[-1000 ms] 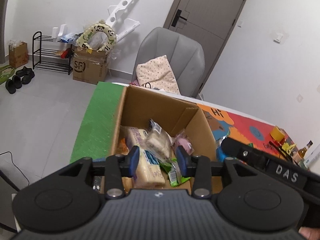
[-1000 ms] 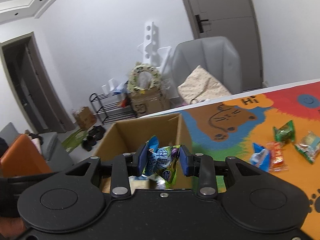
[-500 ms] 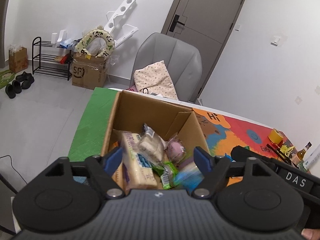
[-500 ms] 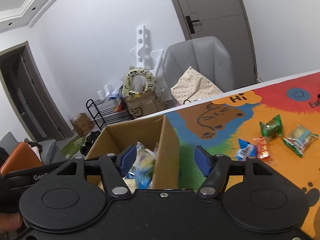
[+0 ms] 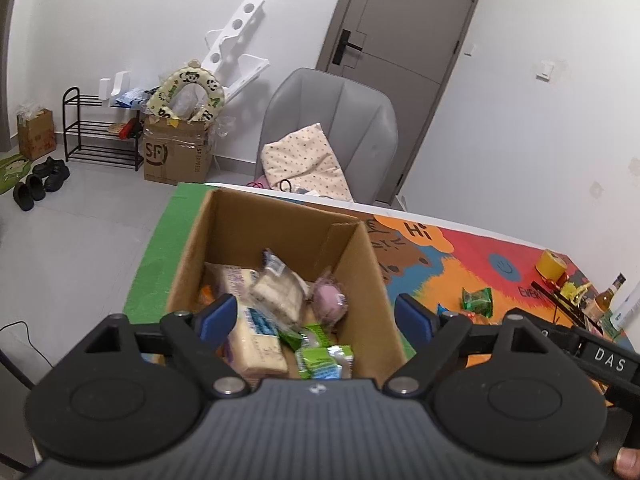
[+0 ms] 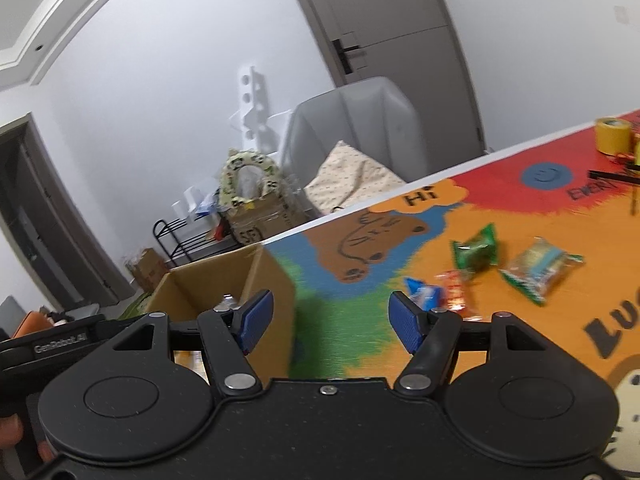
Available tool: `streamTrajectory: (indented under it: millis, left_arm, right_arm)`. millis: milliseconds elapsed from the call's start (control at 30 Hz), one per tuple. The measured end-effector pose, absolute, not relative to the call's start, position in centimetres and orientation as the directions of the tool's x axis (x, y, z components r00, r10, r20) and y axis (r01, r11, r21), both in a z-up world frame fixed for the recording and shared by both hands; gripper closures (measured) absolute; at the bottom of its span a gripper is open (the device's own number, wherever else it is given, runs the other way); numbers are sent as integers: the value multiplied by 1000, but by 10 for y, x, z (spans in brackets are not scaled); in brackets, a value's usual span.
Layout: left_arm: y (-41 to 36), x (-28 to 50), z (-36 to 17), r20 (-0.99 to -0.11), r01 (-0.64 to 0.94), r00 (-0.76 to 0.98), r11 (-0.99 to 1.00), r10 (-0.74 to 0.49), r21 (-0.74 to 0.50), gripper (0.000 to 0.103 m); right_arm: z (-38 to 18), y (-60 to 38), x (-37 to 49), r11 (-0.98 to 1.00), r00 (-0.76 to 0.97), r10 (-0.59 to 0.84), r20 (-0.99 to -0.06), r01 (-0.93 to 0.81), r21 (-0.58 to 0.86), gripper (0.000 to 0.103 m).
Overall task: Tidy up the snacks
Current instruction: 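Move both tools back toward the remaining snacks on the table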
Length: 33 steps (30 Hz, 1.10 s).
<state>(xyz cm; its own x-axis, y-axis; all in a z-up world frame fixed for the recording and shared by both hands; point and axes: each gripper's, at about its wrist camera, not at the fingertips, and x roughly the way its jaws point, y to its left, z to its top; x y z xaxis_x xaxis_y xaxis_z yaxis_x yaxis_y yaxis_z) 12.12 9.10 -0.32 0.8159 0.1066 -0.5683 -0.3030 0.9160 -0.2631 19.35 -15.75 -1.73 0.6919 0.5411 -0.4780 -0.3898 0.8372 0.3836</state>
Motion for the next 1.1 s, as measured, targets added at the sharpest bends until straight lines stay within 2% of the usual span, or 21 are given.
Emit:
streamTrajectory:
  millis: [333,1100]
  left_arm:
    - [44,145,-2,-568,-226,821,943,50,-244,17]
    - [-27,201,-21,-573,-134,820,968,-12,-212,18]
  right_arm:
    - [-26,-208,204,873,725,473,-501,-309,379,32]
    - [-54,-274,238,902,743,381,-550,-168,397,27]
